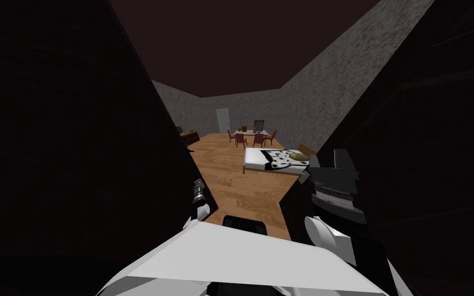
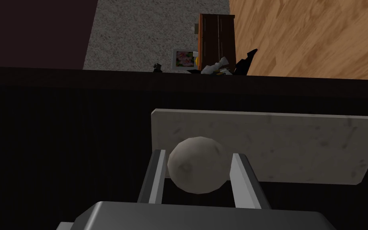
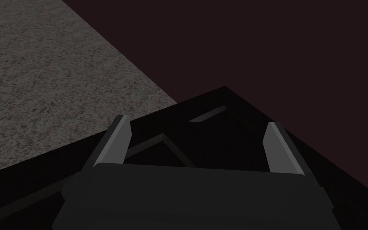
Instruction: Push the door open
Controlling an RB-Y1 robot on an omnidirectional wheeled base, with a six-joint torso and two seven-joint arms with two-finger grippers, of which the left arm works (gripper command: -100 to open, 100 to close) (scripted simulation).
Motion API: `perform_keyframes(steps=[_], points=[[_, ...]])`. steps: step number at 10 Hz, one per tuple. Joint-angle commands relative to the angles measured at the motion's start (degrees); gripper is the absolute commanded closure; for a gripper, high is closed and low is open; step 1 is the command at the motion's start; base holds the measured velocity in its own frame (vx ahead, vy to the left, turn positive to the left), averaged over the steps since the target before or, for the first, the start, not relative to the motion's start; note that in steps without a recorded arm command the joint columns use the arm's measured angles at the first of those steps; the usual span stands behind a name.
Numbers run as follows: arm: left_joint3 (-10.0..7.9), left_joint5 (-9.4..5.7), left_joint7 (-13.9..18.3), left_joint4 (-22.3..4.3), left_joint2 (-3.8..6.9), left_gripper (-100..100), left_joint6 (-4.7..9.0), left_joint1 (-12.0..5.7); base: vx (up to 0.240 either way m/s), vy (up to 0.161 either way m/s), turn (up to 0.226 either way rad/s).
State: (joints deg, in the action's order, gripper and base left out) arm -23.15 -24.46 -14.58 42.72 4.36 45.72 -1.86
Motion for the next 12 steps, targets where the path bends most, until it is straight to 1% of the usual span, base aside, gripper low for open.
perform_keyframes(steps=[1,2,3,4,7,12], points=[[-1.35,-0.9,-0.5,0.23,0.17,100,-0.18,-0.07,0.194,0.003,0.057],[-1.84,-1.24,-0.71,0.26,0.07,100,-0.25,-0.07,0.197,0.014,0.06],[-1.42,-0.99,-0.36,-0.73,0.26,100,-0.04,-0.38,0.086,0.016,0.028],[-2.43,-1.72,-0.82,-0.58,0.57,100,0.07,-0.29,0.131,0.038,0.028],[-4.18,-3.03,-1.65,-0.55,0.86,100,0.31,-0.13,0.193,0.058,0.034],[-7.85,-5.78,-3.39,-0.5,1.01,100,0.81,0.21,0.22,0.078,0.047]])
